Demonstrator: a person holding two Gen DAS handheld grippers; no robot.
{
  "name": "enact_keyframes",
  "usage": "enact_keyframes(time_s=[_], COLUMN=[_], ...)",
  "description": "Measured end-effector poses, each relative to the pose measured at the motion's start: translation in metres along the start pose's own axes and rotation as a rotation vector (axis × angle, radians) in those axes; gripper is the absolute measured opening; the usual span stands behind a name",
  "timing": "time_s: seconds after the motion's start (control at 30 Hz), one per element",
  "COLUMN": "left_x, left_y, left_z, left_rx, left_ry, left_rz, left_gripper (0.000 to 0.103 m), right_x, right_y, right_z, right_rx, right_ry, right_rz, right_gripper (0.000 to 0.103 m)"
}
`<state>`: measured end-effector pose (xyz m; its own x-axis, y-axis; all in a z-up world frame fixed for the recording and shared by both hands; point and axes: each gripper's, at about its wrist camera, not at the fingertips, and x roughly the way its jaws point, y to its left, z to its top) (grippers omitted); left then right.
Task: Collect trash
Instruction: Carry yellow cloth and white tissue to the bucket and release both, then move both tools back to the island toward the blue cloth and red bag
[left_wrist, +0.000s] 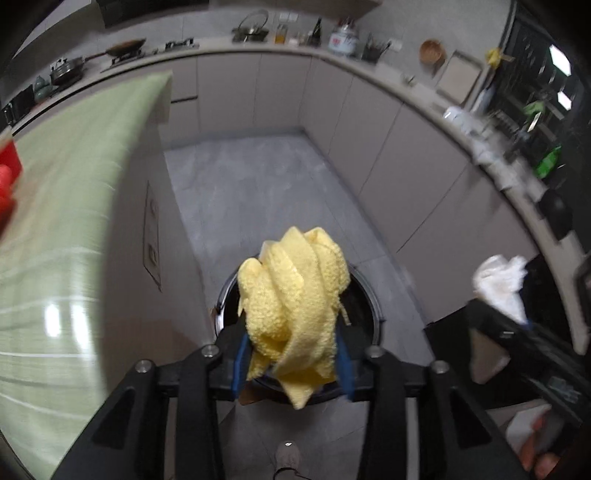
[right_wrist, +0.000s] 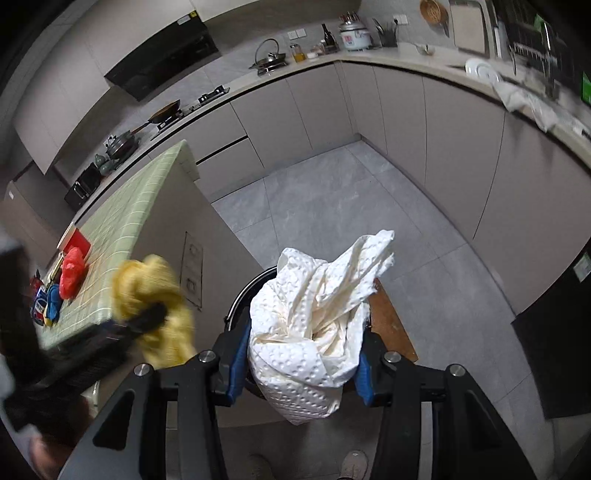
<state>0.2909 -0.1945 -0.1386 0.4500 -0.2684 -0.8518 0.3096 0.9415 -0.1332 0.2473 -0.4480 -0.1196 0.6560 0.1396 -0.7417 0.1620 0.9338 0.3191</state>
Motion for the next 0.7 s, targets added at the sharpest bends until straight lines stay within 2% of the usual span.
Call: enact_keyframes(time_s=[0.07, 0.13, 0.27, 0.3, 0.37, 0.43, 0.47, 0.5, 0.57, 0.7], left_x=[0.016, 0.031, 0.045, 0.043, 0.026, 0.019, 0.02, 0.021, 0.024, 0.019], left_y=[-0.004, -0.005, 0.004, 0.012, 0.025, 0.027, 0.025, 0.024, 0.02, 0.02], left_z=[-0.002, 0.001, 0.013, 0.015, 0.019, 0.021, 0.021, 0.02, 0.018, 0.019], left_rx=[0.009, 0.027, 0.004, -0.026, -0.094, -0.103, -0.094, -0.085, -0.065, -0.084], left_ry=[0.014, 0.017, 0.03, 0.02, -0.053, -0.078, -0.068, -0.062, -0.047, -0.042], left_rz=[0.047, 0.107, 0.153, 0.169, 0.19, 0.178, 0.184, 0.192, 0.213, 0.175], left_gripper=[0.067, 0.083, 0.085, 0.084, 0.085, 0.085, 0.085, 0.085, 0.085, 0.085], right_x=[0.014, 0.032, 0.069, 0.076, 0.095, 0.116, 0.126, 0.135, 0.139, 0.129], right_y=[-0.006, -0.012, -0.012, -0.012, -0.008, -0.001, 0.002, 0.006, 0.008, 0.006], right_z=[0.002, 0.003, 0.002, 0.002, 0.003, 0.002, 0.002, 0.001, 0.001, 0.007], right_rx=[-0.014, -0.025, -0.043, -0.048, -0.065, -0.105, -0.125, -0.139, -0.135, -0.108], right_ry=[0.015, 0.033, 0.059, 0.062, 0.077, 0.111, 0.135, 0.158, 0.158, 0.117], right_rz=[0.008, 0.023, 0.061, 0.065, 0.087, 0.099, 0.082, 0.051, 0.067, 0.066], right_gripper=[0.049, 0.049, 0.049, 0.049, 0.051, 0.062, 0.08, 0.083, 0.083, 0.083])
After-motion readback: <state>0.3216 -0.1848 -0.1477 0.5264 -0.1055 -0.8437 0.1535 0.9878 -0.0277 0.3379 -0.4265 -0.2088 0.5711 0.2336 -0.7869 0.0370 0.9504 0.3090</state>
